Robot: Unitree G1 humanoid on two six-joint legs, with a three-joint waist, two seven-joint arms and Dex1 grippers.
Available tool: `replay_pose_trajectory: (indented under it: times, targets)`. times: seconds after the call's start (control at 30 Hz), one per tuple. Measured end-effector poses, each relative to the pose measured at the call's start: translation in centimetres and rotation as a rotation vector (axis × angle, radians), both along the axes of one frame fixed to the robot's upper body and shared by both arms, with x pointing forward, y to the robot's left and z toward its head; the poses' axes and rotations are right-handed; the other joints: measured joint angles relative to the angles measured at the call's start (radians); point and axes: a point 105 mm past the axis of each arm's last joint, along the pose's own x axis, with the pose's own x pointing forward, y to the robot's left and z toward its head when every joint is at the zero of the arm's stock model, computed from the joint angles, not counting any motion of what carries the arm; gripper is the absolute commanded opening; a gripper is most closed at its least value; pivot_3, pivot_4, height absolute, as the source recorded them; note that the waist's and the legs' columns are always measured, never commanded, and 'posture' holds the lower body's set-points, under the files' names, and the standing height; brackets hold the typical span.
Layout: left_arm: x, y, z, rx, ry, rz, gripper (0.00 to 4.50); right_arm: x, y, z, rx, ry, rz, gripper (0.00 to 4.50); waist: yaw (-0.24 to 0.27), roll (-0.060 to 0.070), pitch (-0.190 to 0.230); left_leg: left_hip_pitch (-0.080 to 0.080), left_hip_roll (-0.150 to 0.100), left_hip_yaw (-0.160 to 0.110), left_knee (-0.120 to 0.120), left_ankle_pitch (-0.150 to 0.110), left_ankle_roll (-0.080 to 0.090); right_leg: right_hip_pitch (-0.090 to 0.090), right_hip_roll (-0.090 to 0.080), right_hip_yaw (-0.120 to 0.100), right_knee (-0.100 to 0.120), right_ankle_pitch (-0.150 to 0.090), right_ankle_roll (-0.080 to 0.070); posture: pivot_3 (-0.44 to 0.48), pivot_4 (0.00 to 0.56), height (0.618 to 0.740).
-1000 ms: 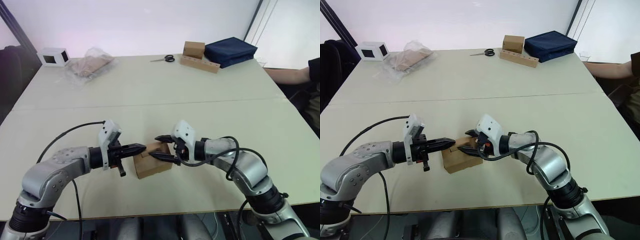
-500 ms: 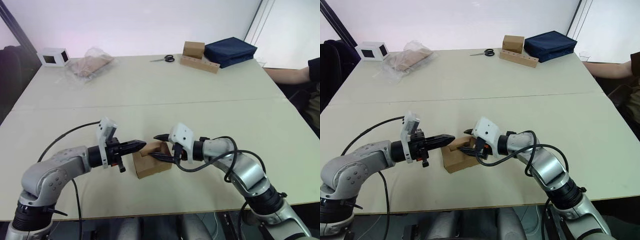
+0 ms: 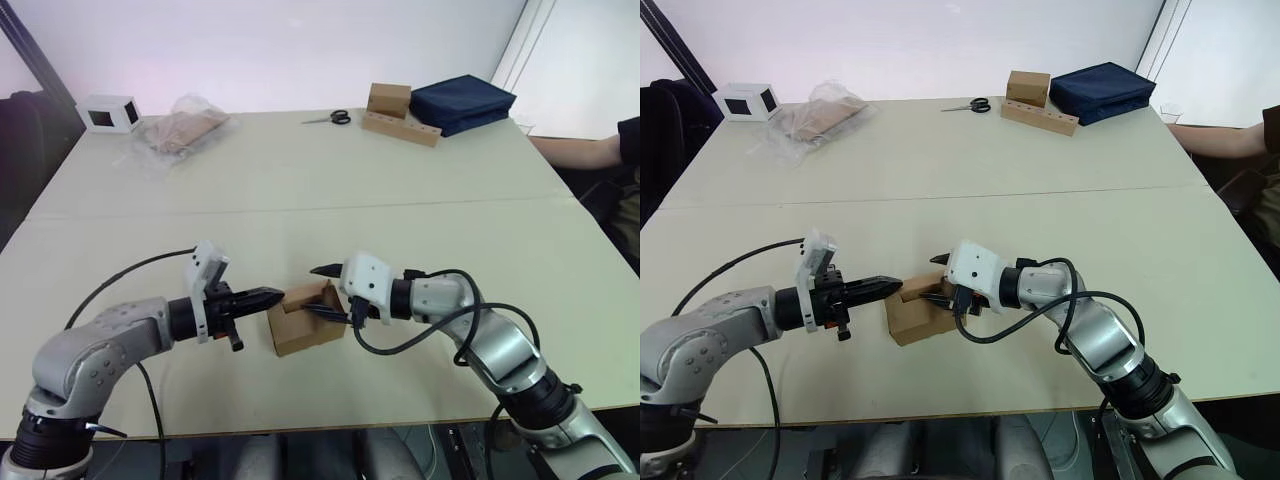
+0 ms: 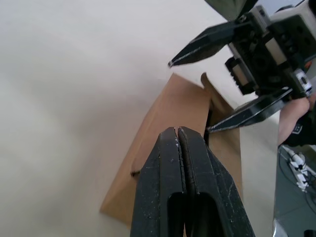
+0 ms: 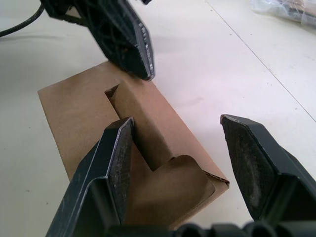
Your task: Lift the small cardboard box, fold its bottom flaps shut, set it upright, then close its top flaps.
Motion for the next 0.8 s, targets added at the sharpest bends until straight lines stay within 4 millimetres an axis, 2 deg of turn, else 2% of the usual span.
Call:
replay_pose_trajectory:
  times: [0.53, 0.67, 0.8]
  targets:
    - [0.6, -0.8, -0.5, 0.001, -0.064, 0.031, 0.0, -0.1, -0.1, 0.3, -0.062, -0.019, 0.021, 2.89, 0.002, 0.0, 0.0, 0.0, 0.0, 0.0, 0.0, 0.0, 0.0, 0.0, 0.0, 0.0, 0.0, 0.0, 0.0, 0.0, 0.15, 0.74]
    - [0.5, -1.0, -0.5, 0.011, -0.067, 0.027, 0.0, -0.6, -0.1, 0.5, 0.003, 0.101, 0.027, 2.89, 0.003, 0.0, 0.0, 0.0, 0.0, 0.0, 0.0, 0.0, 0.0, 0.001, 0.0, 0.0, 0.0, 0.0, 0.0, 0.0, 0.15, 0.74]
    - [0.3, -1.5, -0.5, 0.027, -0.076, 0.011, 0.0, -1.1, 0.1, 1.8, 0.133, 0.225, 0.029, 2.89, 0.004, 0.0, 0.0, 0.0, 0.0, 0.0, 0.0, 0.0, 0.0, 0.001, 0.0, 0.0, 0.0, 0.0, 0.0, 0.0, 0.15, 0.74]
